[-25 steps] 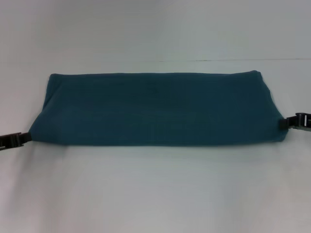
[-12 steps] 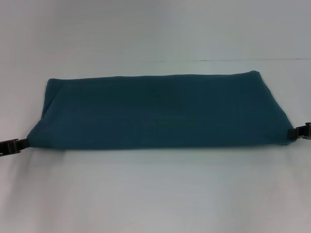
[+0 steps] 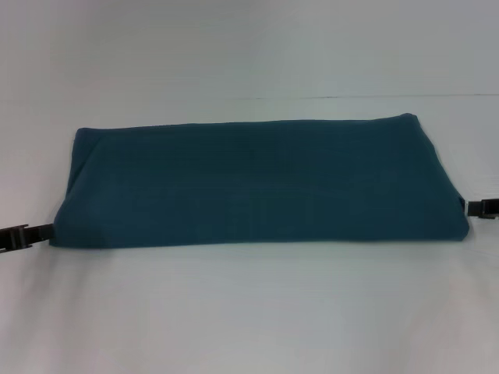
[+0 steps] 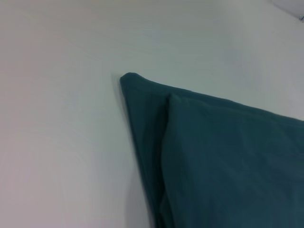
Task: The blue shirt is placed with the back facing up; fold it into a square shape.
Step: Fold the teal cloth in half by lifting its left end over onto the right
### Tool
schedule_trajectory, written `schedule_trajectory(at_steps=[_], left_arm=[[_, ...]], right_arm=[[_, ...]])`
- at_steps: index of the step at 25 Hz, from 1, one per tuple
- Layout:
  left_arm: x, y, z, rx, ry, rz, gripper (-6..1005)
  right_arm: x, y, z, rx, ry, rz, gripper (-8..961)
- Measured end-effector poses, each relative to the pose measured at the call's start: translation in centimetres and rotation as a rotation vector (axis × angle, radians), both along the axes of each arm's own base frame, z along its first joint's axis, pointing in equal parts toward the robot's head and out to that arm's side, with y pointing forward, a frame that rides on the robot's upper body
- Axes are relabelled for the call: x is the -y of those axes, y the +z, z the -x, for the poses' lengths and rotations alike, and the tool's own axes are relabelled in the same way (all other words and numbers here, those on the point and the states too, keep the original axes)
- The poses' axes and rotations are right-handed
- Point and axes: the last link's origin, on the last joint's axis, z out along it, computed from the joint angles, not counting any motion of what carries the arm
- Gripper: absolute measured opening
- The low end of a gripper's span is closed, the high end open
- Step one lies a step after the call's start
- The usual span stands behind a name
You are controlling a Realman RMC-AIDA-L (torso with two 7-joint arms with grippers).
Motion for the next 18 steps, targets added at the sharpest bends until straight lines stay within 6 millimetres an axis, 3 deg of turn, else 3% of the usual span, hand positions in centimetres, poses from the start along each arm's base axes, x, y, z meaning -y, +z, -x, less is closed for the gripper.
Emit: schedule_trajectory(at_steps=[5,9,12,18], left_arm=[[0.7,1.3,0.0,0.07,0.003,-0.059,221],[1.2,1.7,0.1,0.136,0.018,-0.091,314],[1.3,1.4,0.2,0.159,0.043,-0.083,384],[1.3,0.5,0.2,0.197,0.064,-0.058,572]], right_arm=[[0.4,2.1,0.6,-0.032,0.057,-0.08,255],[0.2,2.8,2.0,-0.095,0.154,-0.128,428],[-0.2,2.5,3.1,-0.102,0.23,-0.126,572],[-1.5,1.0,5.2,-0.091,0.331,-0.119,733]])
